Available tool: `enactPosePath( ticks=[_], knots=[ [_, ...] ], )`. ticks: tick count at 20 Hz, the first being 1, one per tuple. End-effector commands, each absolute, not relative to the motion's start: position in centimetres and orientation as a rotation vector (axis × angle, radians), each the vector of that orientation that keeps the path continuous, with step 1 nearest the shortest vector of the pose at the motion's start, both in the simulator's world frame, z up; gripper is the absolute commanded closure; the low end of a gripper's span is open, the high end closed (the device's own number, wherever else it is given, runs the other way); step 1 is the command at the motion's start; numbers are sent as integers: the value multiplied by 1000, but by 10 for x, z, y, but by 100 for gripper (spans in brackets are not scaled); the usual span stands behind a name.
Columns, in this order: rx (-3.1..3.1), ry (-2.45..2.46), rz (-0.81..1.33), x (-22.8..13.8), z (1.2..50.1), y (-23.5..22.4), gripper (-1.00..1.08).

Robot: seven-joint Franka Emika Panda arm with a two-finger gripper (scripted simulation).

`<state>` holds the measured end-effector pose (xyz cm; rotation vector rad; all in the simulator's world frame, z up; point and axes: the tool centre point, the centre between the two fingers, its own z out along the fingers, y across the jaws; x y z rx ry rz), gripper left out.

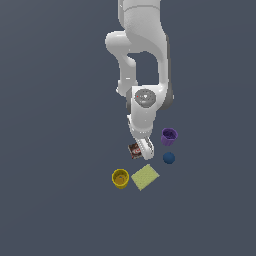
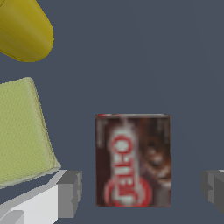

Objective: Pick up a designated object from a clutter of objects.

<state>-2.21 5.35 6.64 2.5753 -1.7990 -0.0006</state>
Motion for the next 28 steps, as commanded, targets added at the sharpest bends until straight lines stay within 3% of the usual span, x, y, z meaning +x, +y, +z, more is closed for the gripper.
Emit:
enactPosePath(
  ticks=[1, 20, 21, 28],
  knots=[
    [2575, -1799, -1, -22, 66, 54, -92],
    [2572, -1805, 0, -23, 16, 54, -92],
    [2572, -1805, 0, -23, 16, 54, 108],
    [2572, -1805, 0, -23, 16, 54, 108]
  ],
)
